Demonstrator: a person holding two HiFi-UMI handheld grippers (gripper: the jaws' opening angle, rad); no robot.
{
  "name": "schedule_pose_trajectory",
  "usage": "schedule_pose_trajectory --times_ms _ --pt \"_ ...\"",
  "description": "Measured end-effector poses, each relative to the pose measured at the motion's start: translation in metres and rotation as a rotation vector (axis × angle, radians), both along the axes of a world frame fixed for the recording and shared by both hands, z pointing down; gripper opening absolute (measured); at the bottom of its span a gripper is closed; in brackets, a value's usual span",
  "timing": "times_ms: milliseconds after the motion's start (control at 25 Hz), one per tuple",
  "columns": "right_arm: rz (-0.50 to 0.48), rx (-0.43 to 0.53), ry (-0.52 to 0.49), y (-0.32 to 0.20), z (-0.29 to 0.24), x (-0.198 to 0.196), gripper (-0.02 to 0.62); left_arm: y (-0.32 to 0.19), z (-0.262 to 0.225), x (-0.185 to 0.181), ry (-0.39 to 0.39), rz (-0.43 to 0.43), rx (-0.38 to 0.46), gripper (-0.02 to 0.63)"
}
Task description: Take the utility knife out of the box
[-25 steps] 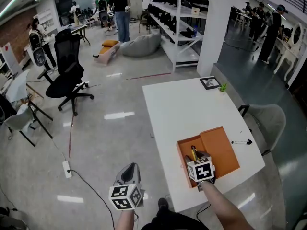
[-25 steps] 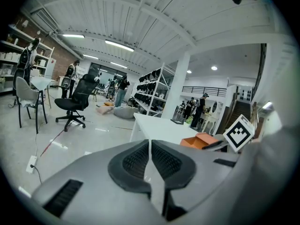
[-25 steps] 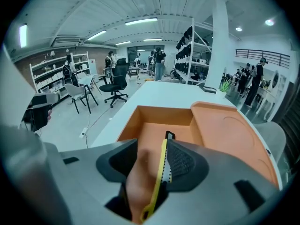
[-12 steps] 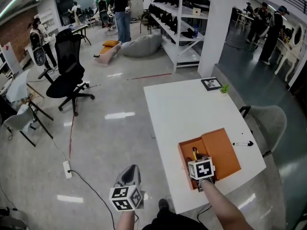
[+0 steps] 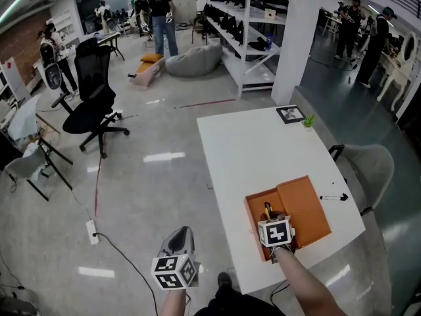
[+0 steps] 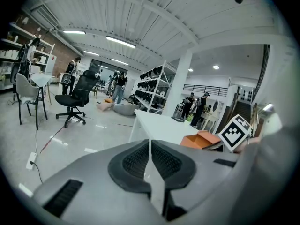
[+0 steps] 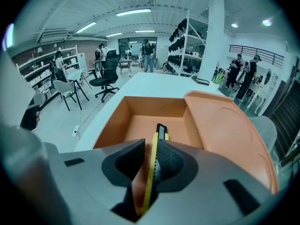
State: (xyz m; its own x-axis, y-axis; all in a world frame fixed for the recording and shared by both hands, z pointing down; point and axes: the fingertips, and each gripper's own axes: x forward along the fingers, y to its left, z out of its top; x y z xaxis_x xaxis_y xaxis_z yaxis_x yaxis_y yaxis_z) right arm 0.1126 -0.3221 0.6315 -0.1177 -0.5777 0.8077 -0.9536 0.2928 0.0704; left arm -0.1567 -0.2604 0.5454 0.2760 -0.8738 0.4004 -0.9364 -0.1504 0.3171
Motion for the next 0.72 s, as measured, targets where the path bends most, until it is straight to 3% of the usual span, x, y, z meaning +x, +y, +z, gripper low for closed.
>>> schedule_pose_trajectory --times_ms 120,720 --pt "0.014 0.002 0.032 0.0002 -0.0046 0.0031 0.035 0.0001 -0.0002 0.0009 0.002 0.004 -0.003 0.023" --pt "-0.037 0.02 0.005 0.0001 -0.0072 -0.0005 0.029 -0.0013 -0.0028 0.003 0.002 -0.003 -0.005 0.023"
